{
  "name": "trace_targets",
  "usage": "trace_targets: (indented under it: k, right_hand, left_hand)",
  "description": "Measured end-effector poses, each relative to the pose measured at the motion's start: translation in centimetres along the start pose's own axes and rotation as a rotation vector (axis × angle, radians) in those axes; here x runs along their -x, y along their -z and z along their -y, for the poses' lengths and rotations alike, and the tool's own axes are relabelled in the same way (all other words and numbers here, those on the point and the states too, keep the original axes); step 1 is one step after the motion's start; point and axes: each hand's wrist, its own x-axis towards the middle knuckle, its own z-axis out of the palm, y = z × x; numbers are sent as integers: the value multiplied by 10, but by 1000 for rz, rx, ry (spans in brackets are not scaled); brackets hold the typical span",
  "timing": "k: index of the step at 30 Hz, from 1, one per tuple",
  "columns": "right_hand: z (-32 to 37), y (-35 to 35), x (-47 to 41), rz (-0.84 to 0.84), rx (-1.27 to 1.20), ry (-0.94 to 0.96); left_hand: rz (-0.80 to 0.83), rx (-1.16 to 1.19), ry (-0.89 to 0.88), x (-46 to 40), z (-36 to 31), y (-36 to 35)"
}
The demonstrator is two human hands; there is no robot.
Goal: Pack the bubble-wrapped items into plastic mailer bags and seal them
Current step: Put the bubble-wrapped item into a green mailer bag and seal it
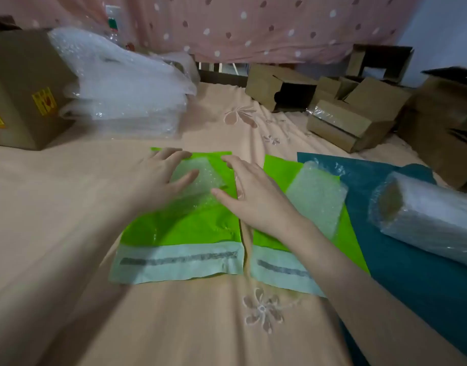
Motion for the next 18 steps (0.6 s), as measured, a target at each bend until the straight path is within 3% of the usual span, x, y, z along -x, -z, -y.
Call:
trace_targets:
  k: [4, 9, 18]
  right_hand:
    - [0, -8, -2, 19, -26, -32]
    - [-2, -14, 0, 39, -49, -49]
    - [1, -4, 7, -83, -152, -89]
  left_hand:
    - [32, -141, 29, -8, 13, -5]
    - [12, -89, -12, -10, 14, -1]
    - [5, 566, 0, 3, -16, 13]
